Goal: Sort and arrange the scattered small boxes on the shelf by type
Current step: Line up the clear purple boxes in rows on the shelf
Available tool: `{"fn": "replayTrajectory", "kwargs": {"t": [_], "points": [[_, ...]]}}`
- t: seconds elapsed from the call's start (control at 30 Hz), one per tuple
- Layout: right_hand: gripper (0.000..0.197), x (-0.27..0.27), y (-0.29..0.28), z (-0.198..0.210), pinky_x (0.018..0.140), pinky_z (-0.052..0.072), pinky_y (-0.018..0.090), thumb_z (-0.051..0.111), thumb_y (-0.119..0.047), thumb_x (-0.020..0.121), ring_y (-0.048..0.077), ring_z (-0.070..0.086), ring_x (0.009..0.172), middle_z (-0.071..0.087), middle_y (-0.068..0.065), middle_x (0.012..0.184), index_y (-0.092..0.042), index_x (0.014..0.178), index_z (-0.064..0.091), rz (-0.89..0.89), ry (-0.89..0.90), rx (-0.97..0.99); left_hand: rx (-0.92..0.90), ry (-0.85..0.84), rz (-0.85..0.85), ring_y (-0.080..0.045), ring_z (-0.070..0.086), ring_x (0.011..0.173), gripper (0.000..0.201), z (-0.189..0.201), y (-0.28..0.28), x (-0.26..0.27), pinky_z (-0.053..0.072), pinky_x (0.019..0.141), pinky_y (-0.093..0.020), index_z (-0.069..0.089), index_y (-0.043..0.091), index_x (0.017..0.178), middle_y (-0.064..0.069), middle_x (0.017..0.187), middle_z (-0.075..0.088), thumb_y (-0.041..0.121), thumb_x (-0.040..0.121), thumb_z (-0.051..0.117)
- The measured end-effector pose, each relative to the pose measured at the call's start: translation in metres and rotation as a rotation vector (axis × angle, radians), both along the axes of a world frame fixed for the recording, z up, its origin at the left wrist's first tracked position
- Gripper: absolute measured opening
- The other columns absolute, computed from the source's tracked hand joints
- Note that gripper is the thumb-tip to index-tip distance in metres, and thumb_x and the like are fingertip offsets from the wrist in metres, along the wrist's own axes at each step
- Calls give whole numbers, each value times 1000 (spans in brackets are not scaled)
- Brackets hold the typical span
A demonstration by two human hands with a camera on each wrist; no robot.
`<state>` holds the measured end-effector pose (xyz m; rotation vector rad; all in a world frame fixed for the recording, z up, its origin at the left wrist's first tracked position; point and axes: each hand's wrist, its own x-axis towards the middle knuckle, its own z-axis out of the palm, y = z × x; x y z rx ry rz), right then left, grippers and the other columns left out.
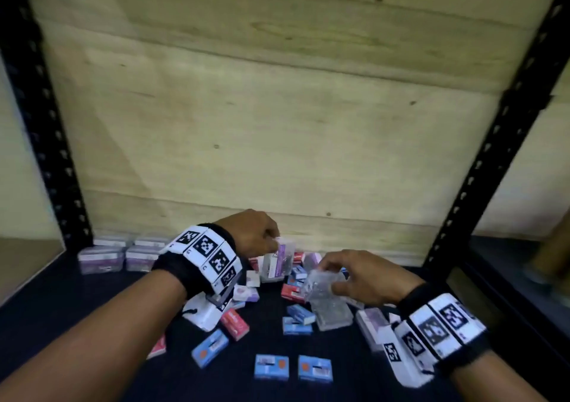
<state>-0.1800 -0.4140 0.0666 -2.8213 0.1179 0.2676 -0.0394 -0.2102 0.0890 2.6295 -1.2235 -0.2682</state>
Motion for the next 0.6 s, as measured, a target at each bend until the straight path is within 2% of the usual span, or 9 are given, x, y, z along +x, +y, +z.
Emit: {"fn": "replayTrajectory", "kwargs": {"t": [0.1, 0.37, 0.47, 0.6], "points": [[39, 26, 34, 2, 81, 38, 21, 65, -31, 92, 6, 52, 97, 58, -8, 130, -34, 130, 55, 81, -14, -30, 24, -21, 54, -14, 59, 105, 35, 2, 53, 11, 44, 89, -24, 61, 19, 127, 2, 122, 63, 34, 96, 52], [36, 100, 136, -6, 90, 46, 28, 66, -25, 91, 16, 57, 107, 59, -3, 129, -32, 125, 58, 267, -46, -8, 170, -34, 279, -16, 55, 115, 37, -19, 188, 40, 42, 96, -24, 59, 25, 131, 1, 127, 59, 33, 96, 51], [37, 123, 171, -12, 89, 49, 31, 66, -21, 90, 21, 60, 107, 58, 1, 130, -28, 126, 60, 307, -46, -9, 188, -10, 335, -17, 58, 112, 33, -30, 223, 46, 43, 91, -21, 63, 23, 127, 0, 124, 62, 31, 96, 51], [34, 144, 211, -20, 89, 50, 30, 68, -15, 87, 21, 59, 109, 60, 1, 121, -21, 120, 66, 374, -47, -3, 204, 32, 390, -16, 59, 106, 31, -45, 258, 56, 44, 85, -21, 64, 22, 124, 0, 121, 64, 29, 97, 50]]}}
